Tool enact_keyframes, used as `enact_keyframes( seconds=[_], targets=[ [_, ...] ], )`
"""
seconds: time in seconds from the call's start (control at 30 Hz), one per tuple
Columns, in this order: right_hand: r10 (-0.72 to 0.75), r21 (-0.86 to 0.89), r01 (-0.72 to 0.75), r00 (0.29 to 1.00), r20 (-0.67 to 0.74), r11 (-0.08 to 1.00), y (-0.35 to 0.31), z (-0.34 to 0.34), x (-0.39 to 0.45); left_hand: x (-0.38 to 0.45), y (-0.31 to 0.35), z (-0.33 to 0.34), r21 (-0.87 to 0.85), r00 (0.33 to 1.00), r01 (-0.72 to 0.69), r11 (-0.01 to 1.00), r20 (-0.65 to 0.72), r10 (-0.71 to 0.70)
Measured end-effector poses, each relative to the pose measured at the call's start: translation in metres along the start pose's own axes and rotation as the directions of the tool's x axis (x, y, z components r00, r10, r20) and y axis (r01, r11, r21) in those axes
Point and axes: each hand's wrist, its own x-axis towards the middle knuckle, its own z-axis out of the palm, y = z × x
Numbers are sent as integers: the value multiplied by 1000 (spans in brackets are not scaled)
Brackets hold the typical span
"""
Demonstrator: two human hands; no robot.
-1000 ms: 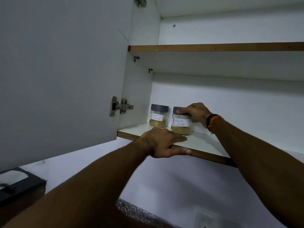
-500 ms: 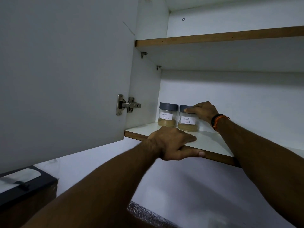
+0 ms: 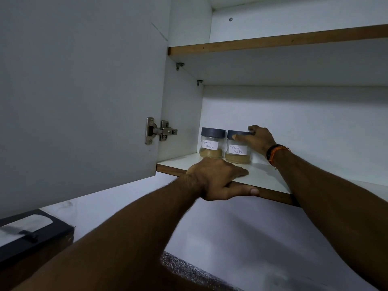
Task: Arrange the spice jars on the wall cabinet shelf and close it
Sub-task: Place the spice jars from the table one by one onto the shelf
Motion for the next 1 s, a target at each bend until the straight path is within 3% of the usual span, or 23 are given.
enact_keyframes(
  seconds=[0.23, 0.43, 0.53, 0.8, 1.0],
  targets=[
    [-15, -74, 7, 993, -114, 997, -6, -18, -29, 0, -1, 0, -1, 998, 39, 999, 53, -39],
    [-58, -124, 48, 995, -80, 991, -21, -27, -81, 0, 5, -11, -125, 944, 186, 975, 299, -142],
    [-60, -141, 48, 995, -80, 989, -27, -39, -115, -4, 12, -13, -137, 918, 264, 955, 338, -206],
    [-43, -112, 26, 988, -146, 993, -38, -64, -207, -19, 57, -20, -43, 938, 288, 957, 214, -273],
    [-234, -291, 173, 954, -189, 941, -36, -63, -269, -59, 89, -2, -124, 966, 256, 959, -17, -260]
  ],
)
